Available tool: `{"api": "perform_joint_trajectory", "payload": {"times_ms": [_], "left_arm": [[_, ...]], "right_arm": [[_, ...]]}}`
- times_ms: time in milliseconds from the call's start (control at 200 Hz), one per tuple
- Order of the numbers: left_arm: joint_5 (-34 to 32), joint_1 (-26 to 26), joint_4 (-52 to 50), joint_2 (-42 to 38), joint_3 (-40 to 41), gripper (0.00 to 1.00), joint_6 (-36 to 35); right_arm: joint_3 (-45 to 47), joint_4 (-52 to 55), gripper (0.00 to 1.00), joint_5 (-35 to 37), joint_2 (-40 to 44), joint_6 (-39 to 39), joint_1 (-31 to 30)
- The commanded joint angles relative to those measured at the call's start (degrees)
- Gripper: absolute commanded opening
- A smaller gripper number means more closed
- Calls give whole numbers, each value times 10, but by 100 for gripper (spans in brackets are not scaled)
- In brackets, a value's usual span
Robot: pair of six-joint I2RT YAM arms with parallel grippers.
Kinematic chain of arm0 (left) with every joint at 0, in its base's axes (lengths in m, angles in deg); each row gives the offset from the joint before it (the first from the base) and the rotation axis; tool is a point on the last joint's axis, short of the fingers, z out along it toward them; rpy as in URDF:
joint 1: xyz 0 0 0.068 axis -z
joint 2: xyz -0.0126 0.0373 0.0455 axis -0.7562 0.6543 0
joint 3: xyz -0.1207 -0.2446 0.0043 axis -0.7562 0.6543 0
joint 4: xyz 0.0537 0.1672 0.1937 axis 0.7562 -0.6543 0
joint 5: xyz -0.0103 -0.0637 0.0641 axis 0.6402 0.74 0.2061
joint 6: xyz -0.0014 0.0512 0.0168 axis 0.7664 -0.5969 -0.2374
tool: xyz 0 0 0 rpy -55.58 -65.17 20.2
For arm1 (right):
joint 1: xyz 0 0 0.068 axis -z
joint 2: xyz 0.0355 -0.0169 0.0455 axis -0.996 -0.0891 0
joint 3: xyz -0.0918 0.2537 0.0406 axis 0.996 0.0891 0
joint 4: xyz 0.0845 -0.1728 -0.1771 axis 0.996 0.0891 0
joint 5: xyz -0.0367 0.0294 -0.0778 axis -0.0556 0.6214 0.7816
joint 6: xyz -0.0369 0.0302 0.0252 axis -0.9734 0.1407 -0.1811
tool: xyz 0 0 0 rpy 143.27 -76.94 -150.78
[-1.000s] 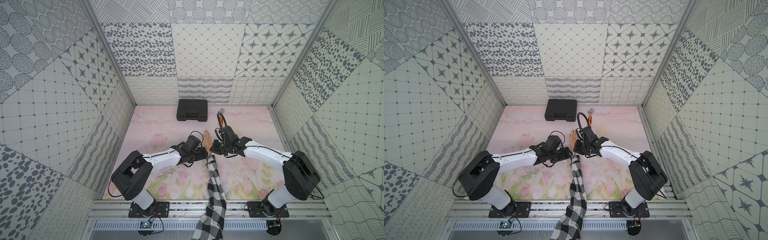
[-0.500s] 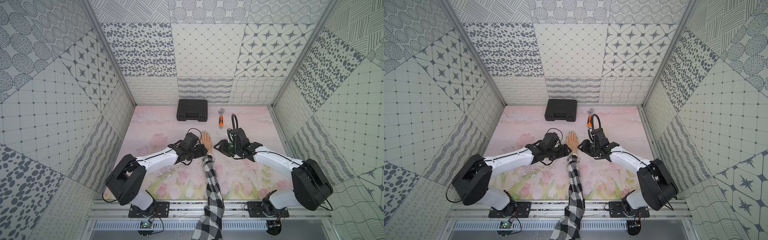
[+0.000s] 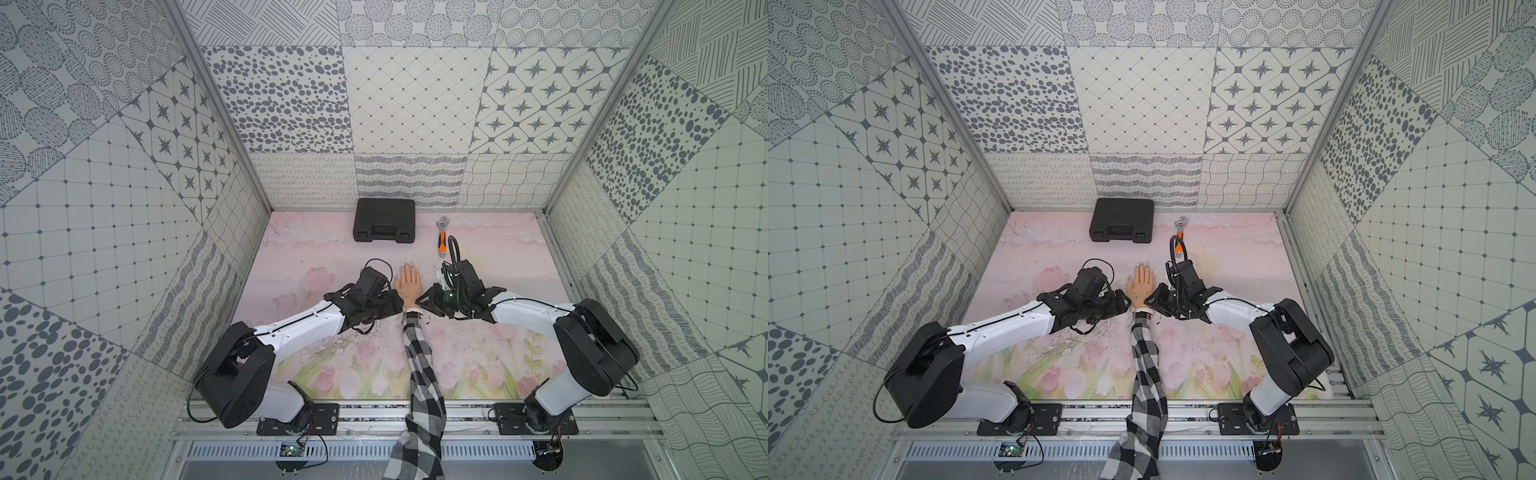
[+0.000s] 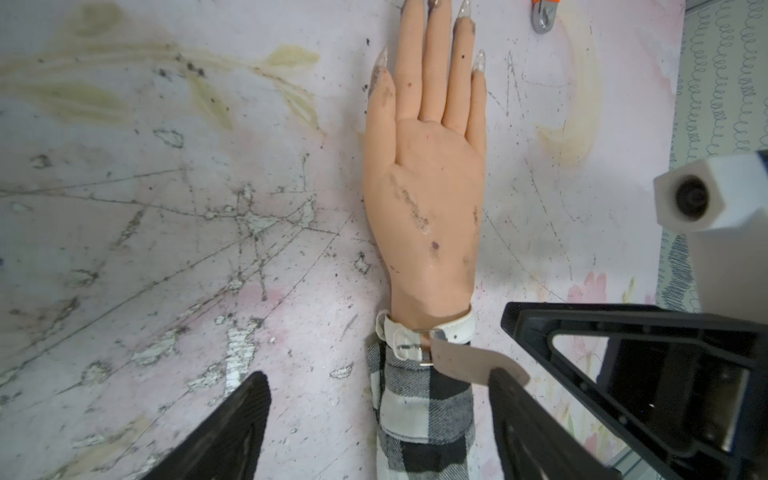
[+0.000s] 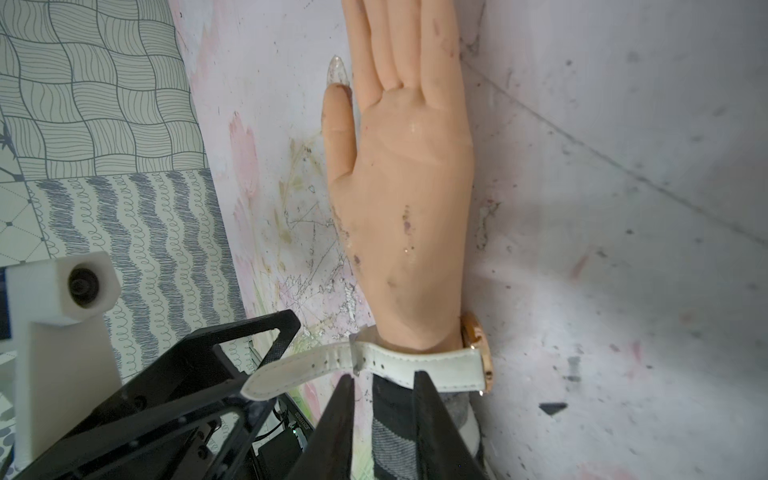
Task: Take off the watch
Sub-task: Untie the watch from the hand.
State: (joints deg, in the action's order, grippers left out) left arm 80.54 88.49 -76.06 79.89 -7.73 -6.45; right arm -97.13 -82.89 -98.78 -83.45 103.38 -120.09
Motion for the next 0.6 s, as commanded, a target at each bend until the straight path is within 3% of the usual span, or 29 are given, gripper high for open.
{"api": "perform_joint_trajectory", "payload": {"times_ms": [0,595], "left_arm": [[-13,-4,-10,-5,10,84,-6],[-8,-6,5,-19,34,84,2]], "right_arm": [[-23,-25,28,-2,-17,7,-14],[-59,14,27,27,-54,-3,-45]]}}
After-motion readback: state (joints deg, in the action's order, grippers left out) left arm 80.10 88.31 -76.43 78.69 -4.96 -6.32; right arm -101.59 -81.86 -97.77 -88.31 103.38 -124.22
